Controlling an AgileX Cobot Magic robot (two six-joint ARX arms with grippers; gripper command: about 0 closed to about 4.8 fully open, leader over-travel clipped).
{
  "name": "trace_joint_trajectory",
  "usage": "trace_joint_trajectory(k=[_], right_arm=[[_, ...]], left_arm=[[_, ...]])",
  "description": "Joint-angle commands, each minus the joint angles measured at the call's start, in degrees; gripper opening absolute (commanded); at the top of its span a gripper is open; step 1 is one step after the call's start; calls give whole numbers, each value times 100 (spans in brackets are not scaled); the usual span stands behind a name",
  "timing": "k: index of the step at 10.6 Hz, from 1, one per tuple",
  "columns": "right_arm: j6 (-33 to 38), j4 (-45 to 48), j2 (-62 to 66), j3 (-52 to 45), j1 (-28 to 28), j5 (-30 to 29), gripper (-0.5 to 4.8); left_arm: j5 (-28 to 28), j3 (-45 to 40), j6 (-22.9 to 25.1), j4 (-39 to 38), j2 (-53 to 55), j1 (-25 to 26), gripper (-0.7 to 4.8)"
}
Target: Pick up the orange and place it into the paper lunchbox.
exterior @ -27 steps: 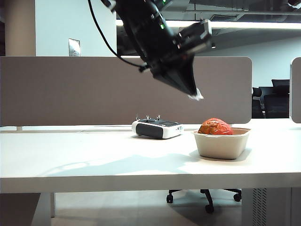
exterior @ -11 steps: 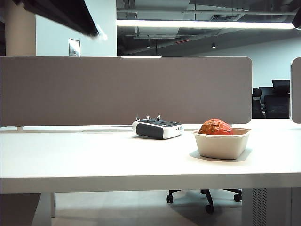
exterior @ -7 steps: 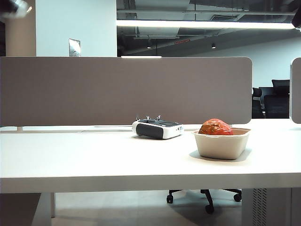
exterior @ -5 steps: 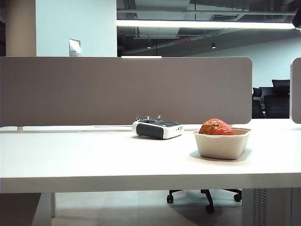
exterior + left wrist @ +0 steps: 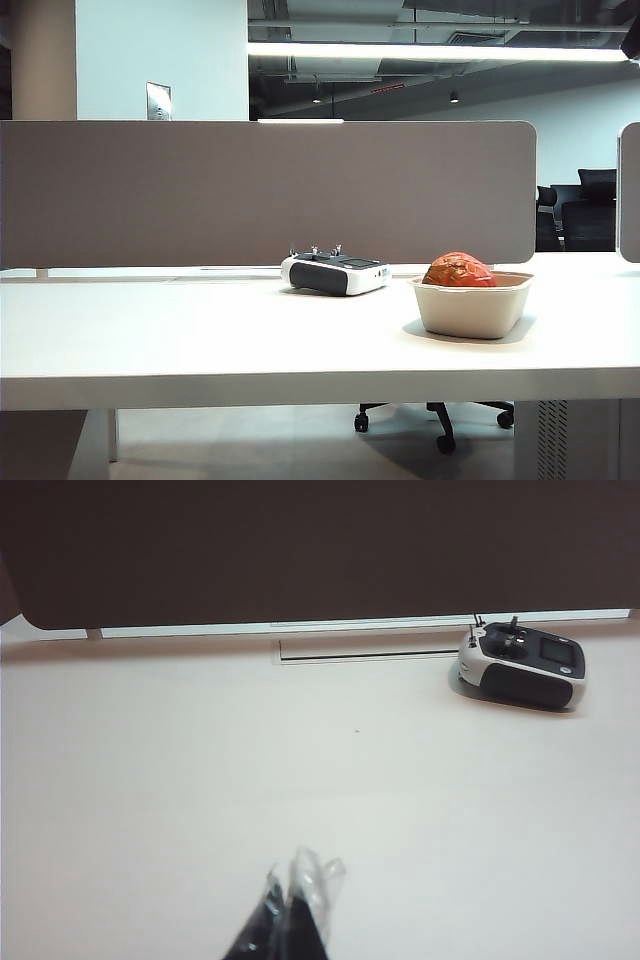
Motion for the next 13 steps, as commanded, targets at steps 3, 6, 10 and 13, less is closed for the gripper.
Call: trace_joint_trajectory(k=[3, 6, 10, 13], right_arm=[[15, 103, 0, 24, 0, 24, 22], [15, 103, 0, 24, 0, 24, 22], [15, 103, 0, 24, 0, 24, 22], [15, 103, 0, 24, 0, 24, 22]], left_arm=[[76, -586, 4, 1040, -22, 164, -6], [-107, -586, 247, 525, -22, 157, -6], [-105, -586, 249, 553, -22, 157, -5], [-105, -586, 249, 555, -22, 157, -5]])
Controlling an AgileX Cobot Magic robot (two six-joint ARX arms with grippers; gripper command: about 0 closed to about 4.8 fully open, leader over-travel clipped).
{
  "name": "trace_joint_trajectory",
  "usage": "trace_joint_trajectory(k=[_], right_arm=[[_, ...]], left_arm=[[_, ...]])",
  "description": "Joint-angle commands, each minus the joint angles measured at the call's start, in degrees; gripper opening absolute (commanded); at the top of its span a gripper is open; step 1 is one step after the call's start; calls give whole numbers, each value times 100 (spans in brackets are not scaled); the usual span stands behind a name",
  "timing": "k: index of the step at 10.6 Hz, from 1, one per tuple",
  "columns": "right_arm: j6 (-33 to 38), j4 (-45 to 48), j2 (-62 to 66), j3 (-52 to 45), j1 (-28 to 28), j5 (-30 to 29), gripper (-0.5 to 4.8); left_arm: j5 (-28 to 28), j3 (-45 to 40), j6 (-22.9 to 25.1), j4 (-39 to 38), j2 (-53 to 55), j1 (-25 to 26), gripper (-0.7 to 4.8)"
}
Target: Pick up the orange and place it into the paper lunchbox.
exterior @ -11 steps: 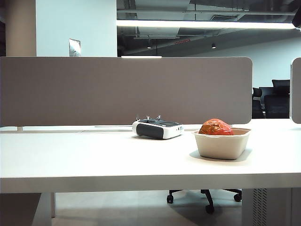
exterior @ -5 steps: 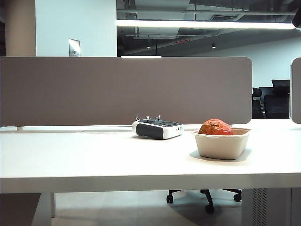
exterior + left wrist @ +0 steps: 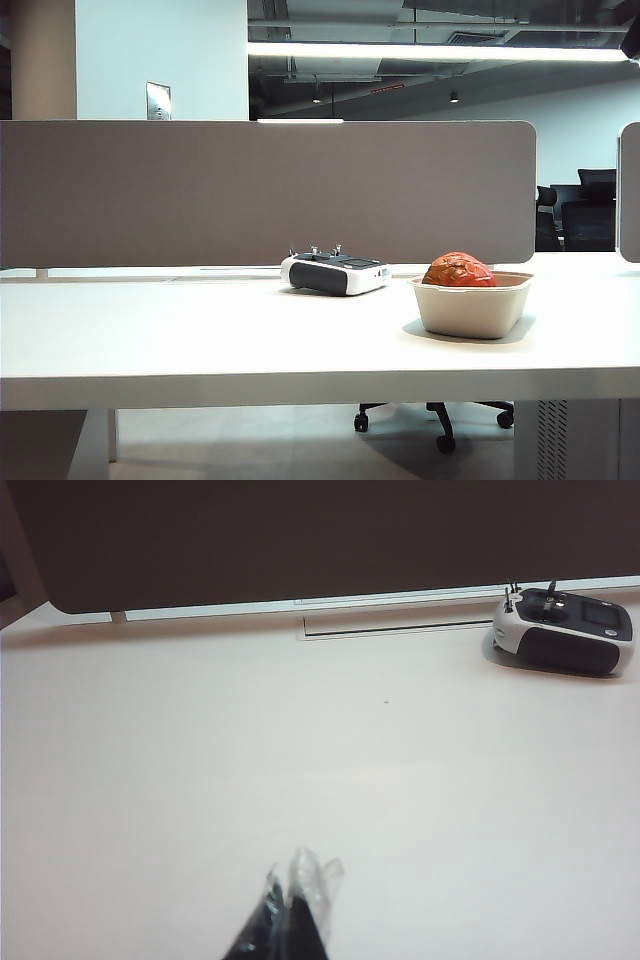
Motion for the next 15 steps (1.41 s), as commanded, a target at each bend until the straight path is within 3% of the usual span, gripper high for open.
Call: trace_joint_trajectory(k=[1, 2, 3, 7, 9, 10, 13, 15], right_arm=[[15, 103, 0, 24, 0, 24, 22], [15, 109, -57, 11, -2, 26, 22], [-74, 1222, -531, -621, -557, 647, 22], [-68, 3648, -1554, -2253, -1335, 627, 22], [-68, 3871, -1980, -2822, -1541, 627, 22], [-68, 3788, -2914, -3589, -1832, 612, 23], [-68, 3792, -3311, -4013, -2221, 516, 22], [-66, 3674, -3388, -4133, -2374, 7, 23]], left_arm=[[-9, -9, -9, 94, -20, -2, -5], [-9, -9, -9, 94, -20, -2, -5], [-9, -9, -9, 87, -20, -2, -5], [-9, -9, -9, 87, -20, -2, -5], [-9, -9, -9, 85, -20, -2, -5], [-9, -9, -9, 74, -20, -2, -5], [-7, -9, -9, 74, -20, -2, -5], [-9, -9, -9, 74, -20, -2, -5]])
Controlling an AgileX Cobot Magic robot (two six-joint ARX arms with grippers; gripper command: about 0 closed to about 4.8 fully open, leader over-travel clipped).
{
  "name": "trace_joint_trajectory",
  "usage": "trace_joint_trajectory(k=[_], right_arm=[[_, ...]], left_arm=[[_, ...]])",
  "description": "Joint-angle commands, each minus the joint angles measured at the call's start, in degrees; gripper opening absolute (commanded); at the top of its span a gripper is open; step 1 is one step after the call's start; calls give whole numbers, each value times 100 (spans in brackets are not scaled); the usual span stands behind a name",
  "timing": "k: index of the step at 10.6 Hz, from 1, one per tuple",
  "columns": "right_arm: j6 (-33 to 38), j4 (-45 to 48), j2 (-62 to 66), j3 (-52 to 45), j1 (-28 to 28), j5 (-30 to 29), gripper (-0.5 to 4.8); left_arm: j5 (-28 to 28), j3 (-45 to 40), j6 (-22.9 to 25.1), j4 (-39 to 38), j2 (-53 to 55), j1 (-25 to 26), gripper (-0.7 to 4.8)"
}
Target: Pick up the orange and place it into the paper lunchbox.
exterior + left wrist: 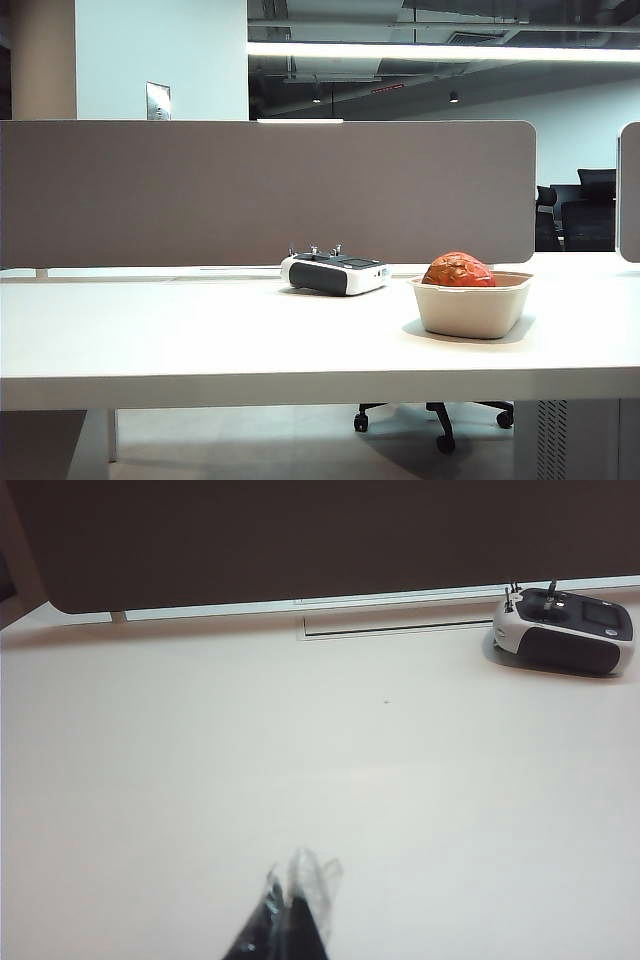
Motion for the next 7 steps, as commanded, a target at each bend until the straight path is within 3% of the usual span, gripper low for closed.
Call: trace_joint_trajectory(k=[1, 7], right_arm=[[7, -149, -2, -13, -157, -601, 22], [4, -151, -2, -11, -157, -540, 22]], left_arm=[[-4, -9, -9, 74, -20, -2, -5], [-4, -9, -9, 74, -20, -2, -5]])
